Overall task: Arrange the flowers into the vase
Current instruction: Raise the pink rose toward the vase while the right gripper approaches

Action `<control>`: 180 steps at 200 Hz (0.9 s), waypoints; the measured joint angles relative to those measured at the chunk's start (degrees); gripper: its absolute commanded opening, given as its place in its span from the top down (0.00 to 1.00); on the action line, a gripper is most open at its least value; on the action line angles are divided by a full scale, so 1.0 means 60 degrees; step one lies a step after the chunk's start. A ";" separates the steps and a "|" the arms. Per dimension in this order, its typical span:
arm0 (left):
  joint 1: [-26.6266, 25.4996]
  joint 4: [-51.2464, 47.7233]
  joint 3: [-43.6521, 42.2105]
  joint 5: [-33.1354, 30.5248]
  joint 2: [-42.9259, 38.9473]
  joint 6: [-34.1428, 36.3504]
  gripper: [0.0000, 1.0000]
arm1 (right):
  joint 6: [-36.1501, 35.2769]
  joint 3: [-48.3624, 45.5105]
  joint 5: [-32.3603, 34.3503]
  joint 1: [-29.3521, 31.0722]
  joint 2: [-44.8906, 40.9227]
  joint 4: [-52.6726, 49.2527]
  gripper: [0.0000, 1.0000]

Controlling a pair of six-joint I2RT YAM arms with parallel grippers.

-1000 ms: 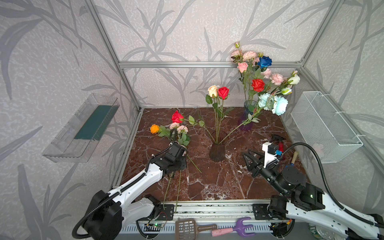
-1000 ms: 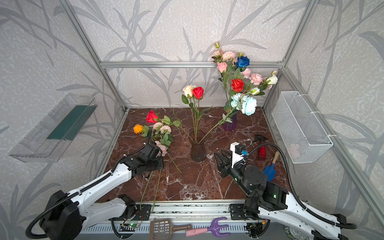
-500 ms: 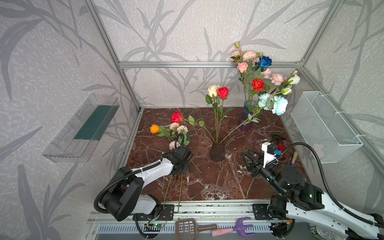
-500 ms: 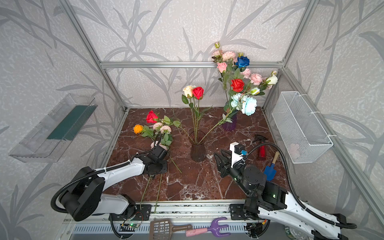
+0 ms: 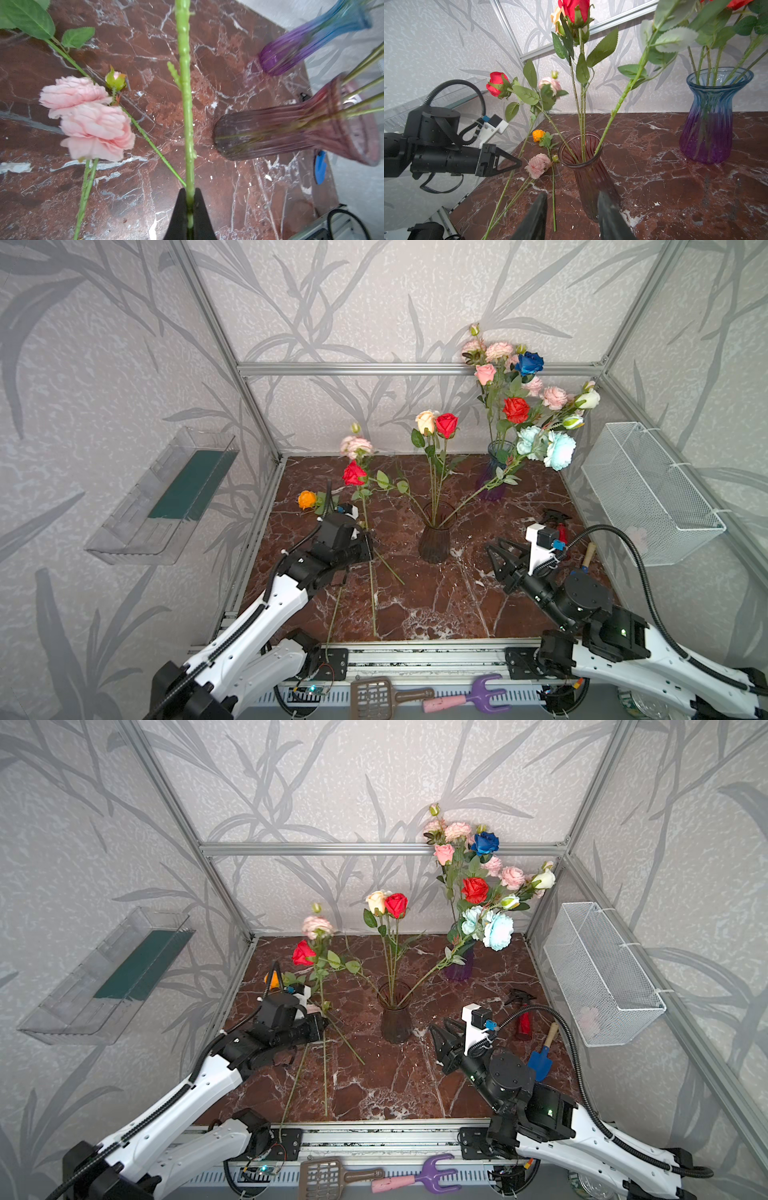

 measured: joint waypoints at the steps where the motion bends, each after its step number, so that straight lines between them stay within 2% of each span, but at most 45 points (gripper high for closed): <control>1: 0.0062 0.0007 -0.0004 0.0055 -0.0022 -0.0018 1.00 | 0.0000 0.0000 0.0000 0.0000 -0.0004 0.0000 0.59; 37: 0.0907 -0.0149 -0.0317 0.0339 -0.0648 -0.0372 1.00 | 0.0000 0.0000 -0.0004 0.0000 -0.0058 -0.0084 0.59; 72: 0.1031 -0.0987 0.0160 -0.0710 -0.2069 -0.0240 1.00 | -0.0007 0.0007 -0.0007 0.0000 -0.0200 -0.0208 0.59; 98: 0.1064 -0.1056 0.1169 -0.1701 -0.2881 0.0474 1.00 | -0.0131 0.0138 -0.0142 0.0000 -0.0138 -0.0321 0.58; 119: 0.1082 -0.0783 0.2142 -0.1898 -0.3231 0.1417 1.00 | -0.0306 0.0535 -0.0317 0.0000 0.0051 -0.0375 0.55; 146: 0.1082 0.0164 0.3348 -0.0685 -0.3126 0.2503 1.00 | -0.0645 0.1151 -0.0670 0.0000 0.0379 -0.0368 0.51; 180: 0.0852 0.1242 0.3705 0.1457 -0.2386 0.3257 1.00 | -0.1231 0.2175 -0.1402 0.0000 0.1235 -0.0295 0.48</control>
